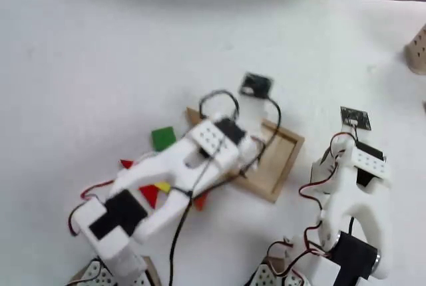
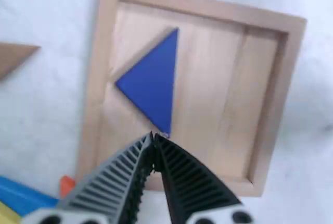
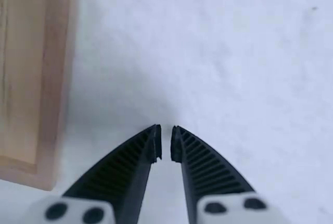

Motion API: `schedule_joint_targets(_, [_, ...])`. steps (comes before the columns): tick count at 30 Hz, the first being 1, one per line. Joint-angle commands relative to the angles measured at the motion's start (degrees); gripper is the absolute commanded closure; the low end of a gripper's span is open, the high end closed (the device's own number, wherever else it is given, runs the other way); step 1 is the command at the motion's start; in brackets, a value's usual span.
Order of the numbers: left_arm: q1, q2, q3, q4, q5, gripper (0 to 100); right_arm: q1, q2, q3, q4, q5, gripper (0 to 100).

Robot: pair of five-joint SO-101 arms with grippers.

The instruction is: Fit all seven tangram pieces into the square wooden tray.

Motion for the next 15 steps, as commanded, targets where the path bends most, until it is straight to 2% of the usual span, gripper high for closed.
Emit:
schedule_joint_targets(1, [5.05, -6.55, 7.12, -10.90, -4.92, 98, -0.40, -0.92, -0.26, -0.84, 0.79, 95.4])
schedule_joint_targets(6, [4.88, -0.40, 4.92, -12.48, -4.31, 98, -0.40, -0.92, -0.26, -0.84, 0.79, 95.4])
schedule_joint_targets(15, [-0.57, 8.22, -6.07, -2.11, -4.31, 98, -0.40, -0.92, -0.26, -0.84, 0.79, 95.4])
